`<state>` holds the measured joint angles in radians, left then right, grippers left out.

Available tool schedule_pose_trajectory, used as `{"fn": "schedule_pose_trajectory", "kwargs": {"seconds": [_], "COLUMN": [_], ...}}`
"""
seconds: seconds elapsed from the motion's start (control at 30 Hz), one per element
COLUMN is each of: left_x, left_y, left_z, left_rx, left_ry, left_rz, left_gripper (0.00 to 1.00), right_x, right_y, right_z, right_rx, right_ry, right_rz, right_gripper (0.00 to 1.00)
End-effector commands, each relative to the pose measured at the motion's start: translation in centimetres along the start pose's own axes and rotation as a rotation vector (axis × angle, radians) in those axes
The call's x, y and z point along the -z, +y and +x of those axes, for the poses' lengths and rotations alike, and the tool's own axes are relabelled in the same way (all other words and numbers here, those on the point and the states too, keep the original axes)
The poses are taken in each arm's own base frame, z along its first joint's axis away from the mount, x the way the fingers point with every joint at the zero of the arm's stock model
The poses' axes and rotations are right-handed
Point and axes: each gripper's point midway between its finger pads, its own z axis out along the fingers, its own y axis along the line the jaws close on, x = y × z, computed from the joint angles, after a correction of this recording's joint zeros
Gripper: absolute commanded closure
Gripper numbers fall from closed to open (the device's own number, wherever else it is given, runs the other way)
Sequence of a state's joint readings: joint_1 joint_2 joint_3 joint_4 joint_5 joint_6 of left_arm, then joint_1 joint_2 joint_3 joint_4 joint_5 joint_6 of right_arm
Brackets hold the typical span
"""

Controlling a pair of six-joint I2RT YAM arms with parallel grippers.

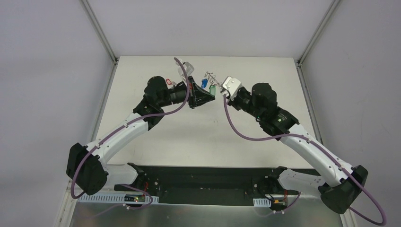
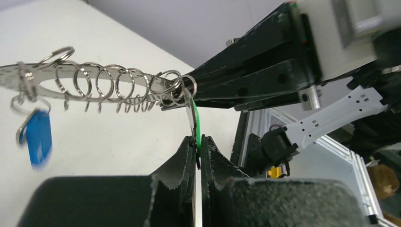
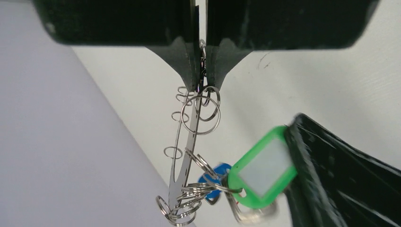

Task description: Remove the keys from the keyring

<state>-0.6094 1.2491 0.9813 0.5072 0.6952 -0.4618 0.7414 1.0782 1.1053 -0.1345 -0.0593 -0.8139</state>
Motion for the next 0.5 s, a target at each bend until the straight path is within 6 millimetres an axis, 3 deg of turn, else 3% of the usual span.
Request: {"fn": "schedule_pose_trajectory", "kwargs": {"seconds": [0.0, 0.13, 0.23, 0.37, 0.47], "left_x": [1.3, 2.1, 2.2, 1.6, 1.4], "left_y": [-1.0, -1.0, -0.4, 0.0, 0.1], "left_z": [0.9, 2.7, 3.6, 3.3, 2.8], "left_rx": [0.136, 0.146, 0.128, 0.136, 0.102], "left_ry": [0.087, 0.165, 0.177, 0.161, 0.133], "left_rz": [-0.059, -0.069, -0.076, -0.078, -0.069], "left_gripper": [1.00, 1.00, 1.00, 0.56, 0.41], "right_x": [-0.1, 0.0, 0.4, 1.4, 2.0], "right_y": [-2.4, -2.2, -2.1, -2.1, -2.1], "right_z": [0.0, 0.3, -0.6, -2.6, -3.9], "right_rx": [-0.145, -0.178, -0.180, -0.157, -0.132], "right_ry": [-0.086, -0.095, -0.129, -0.184, -0.205], "right_rz": [0.127, 0.124, 0.106, 0.074, 0.047], "right_gripper": [1.00, 1.00, 1.00, 1.00, 1.00]}}
